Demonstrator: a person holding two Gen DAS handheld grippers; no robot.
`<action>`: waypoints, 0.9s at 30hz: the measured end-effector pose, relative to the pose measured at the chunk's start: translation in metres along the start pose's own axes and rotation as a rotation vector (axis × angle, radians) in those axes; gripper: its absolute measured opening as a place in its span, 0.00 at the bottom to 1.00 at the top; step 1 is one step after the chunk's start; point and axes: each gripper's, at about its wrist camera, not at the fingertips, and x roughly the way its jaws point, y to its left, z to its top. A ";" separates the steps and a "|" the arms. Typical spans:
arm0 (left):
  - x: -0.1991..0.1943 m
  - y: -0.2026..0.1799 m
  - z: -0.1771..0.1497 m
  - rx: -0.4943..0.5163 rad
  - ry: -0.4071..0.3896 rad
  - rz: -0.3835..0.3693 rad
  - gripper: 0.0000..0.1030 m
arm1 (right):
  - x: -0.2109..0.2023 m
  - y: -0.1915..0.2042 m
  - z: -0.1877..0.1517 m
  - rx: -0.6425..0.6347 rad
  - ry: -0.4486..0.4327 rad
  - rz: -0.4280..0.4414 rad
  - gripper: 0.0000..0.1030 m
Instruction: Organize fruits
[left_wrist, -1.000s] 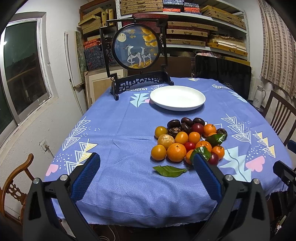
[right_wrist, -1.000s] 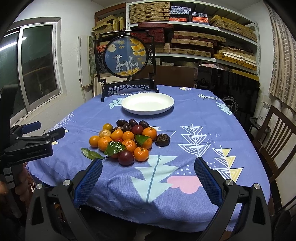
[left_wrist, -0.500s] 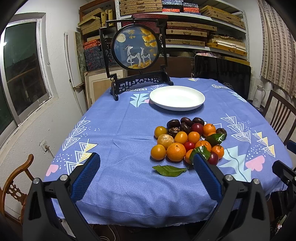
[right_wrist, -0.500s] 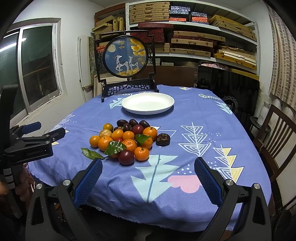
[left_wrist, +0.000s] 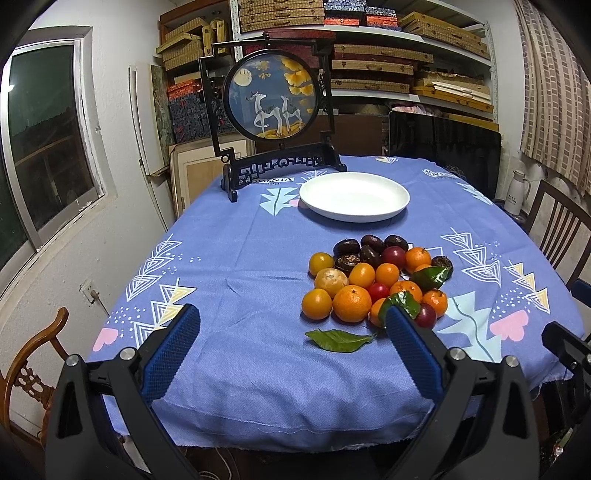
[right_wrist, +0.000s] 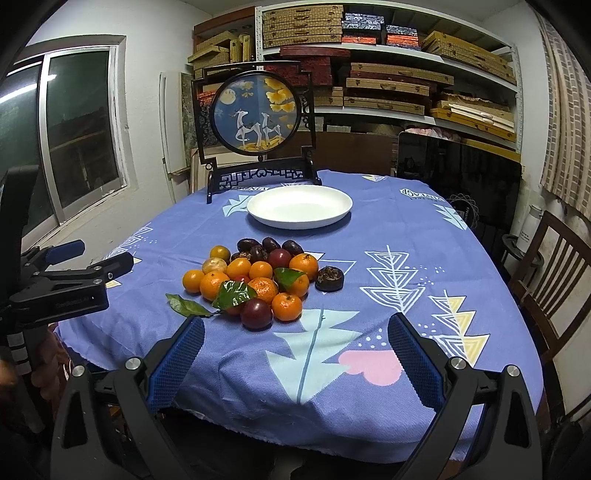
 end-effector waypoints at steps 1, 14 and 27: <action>0.000 0.000 0.000 0.000 0.000 0.000 0.96 | 0.000 0.000 0.000 0.002 0.001 0.001 0.97; -0.001 0.001 0.001 -0.002 -0.003 0.002 0.96 | 0.000 0.002 0.002 0.000 0.000 -0.001 0.97; 0.014 0.003 -0.004 0.002 0.023 0.004 0.96 | 0.025 0.003 -0.007 -0.035 0.063 0.021 0.97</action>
